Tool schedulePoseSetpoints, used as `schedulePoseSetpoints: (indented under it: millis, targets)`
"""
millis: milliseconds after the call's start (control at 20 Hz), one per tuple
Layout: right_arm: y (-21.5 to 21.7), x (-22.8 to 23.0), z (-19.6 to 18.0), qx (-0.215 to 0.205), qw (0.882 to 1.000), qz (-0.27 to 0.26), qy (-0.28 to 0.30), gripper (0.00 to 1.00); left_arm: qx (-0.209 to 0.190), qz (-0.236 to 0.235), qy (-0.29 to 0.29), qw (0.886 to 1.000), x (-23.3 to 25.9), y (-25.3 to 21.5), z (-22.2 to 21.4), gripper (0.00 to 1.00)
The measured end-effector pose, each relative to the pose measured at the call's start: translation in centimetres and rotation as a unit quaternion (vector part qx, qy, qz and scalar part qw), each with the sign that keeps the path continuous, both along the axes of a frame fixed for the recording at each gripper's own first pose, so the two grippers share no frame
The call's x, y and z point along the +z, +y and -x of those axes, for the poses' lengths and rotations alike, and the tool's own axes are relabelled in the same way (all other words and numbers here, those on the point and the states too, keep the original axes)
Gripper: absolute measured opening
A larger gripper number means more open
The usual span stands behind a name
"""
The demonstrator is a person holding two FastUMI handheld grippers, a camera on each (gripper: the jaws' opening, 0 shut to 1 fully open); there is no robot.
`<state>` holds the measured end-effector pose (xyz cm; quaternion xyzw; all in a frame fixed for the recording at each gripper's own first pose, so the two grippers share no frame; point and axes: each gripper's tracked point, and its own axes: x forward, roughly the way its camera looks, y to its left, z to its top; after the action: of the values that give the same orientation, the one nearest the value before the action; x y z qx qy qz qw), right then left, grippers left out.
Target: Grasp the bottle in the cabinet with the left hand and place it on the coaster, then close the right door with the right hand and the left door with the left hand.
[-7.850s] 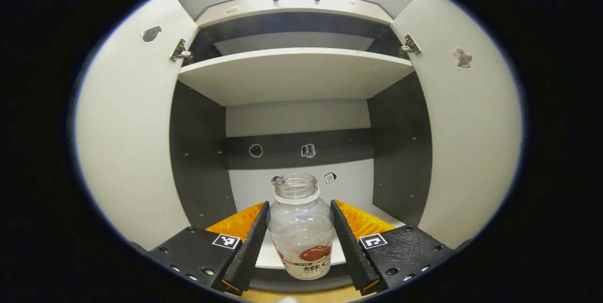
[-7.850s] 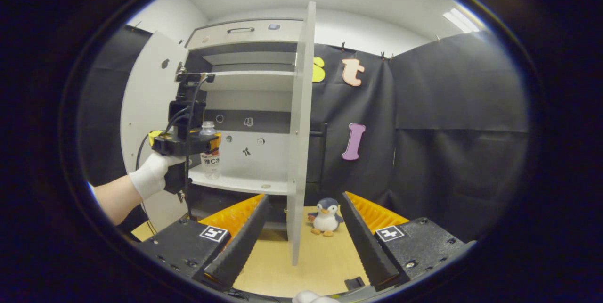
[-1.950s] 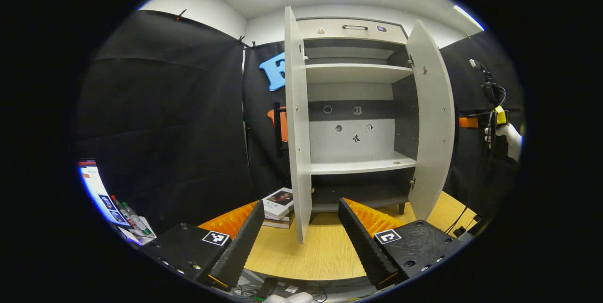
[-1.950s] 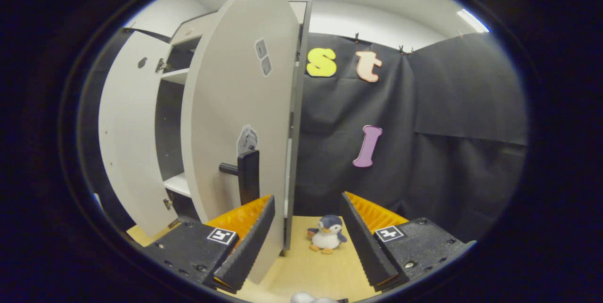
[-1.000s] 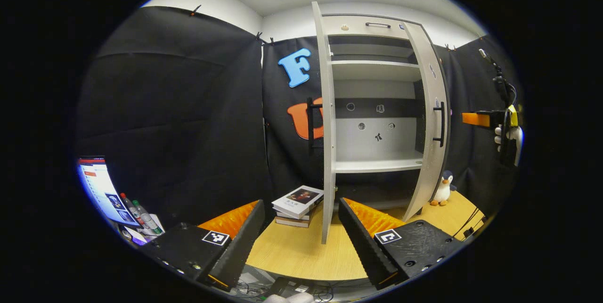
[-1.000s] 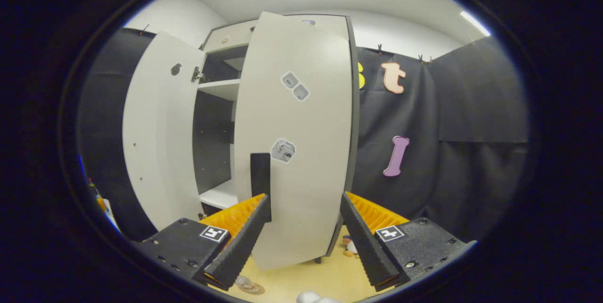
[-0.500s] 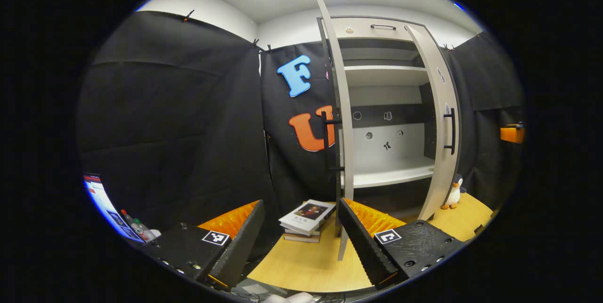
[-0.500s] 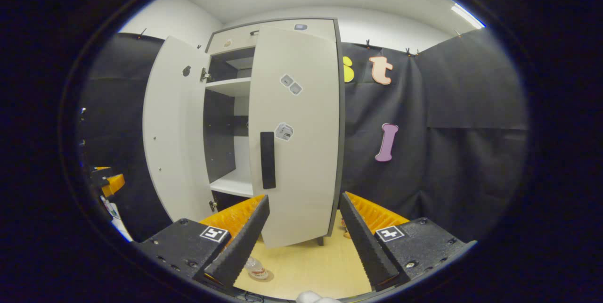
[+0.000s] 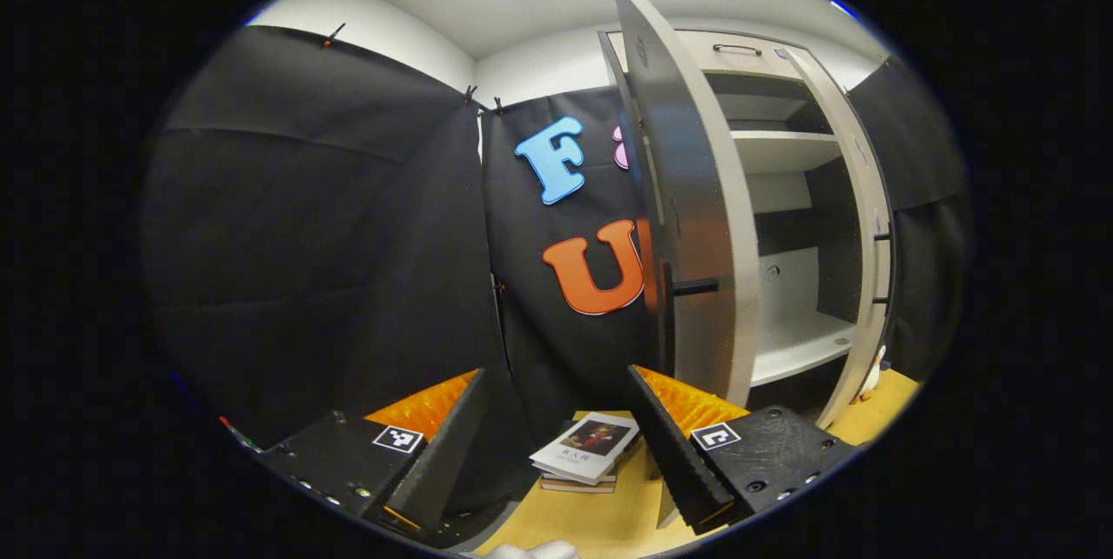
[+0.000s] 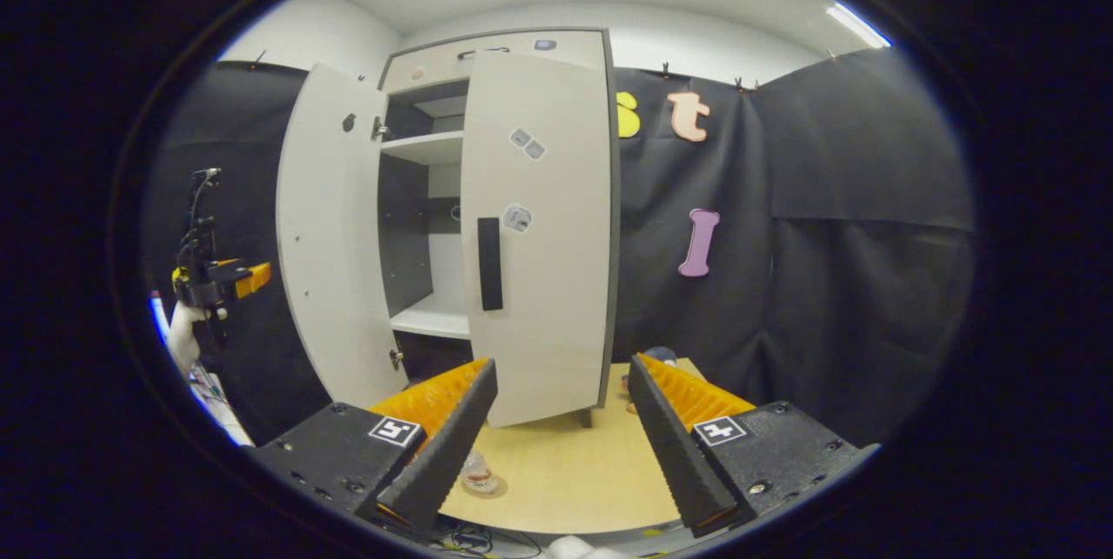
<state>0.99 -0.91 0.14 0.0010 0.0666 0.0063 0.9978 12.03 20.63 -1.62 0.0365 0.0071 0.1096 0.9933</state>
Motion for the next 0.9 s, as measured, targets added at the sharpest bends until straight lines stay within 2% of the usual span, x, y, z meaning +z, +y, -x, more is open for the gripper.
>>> schedulePoseSetpoints:
  millis: [250, 500, 600, 650, 900]
  targets:
    - [-0.6, 0.1, 0.5, 0.004, 1.000, -0.003, 0.002, 0.99, -0.017, 0.021, -0.001, 1.000, 0.1, -0.6, -2.8, 0.95]
    - [-0.7, 0.0, 0.4, 0.016, 1.000, -0.003, 0.010, 0.99, -0.041, 0.052, -0.003, 0.998, -0.1, -1.2, -2.9, 0.92]
    - [-0.4, 0.0, 0.4, 0.021, 1.000, -0.005, 0.011, 0.99, -0.044, 0.045, -0.001, 0.998, 0.1, -1.2, -2.9, 0.89]
    - [-0.3, 0.0, 0.6, 0.024, 1.000, -0.006, 0.011, 0.99, -0.042, 0.045, -0.001, 0.998, 0.0, -1.3, -2.9, 0.92]
    - [-0.4, 0.0, 1.1, 0.029, 0.999, -0.003, 0.013, 0.99, -0.048, 0.045, -0.001, 0.998, 0.3, -3.4, -2.5, 0.92]
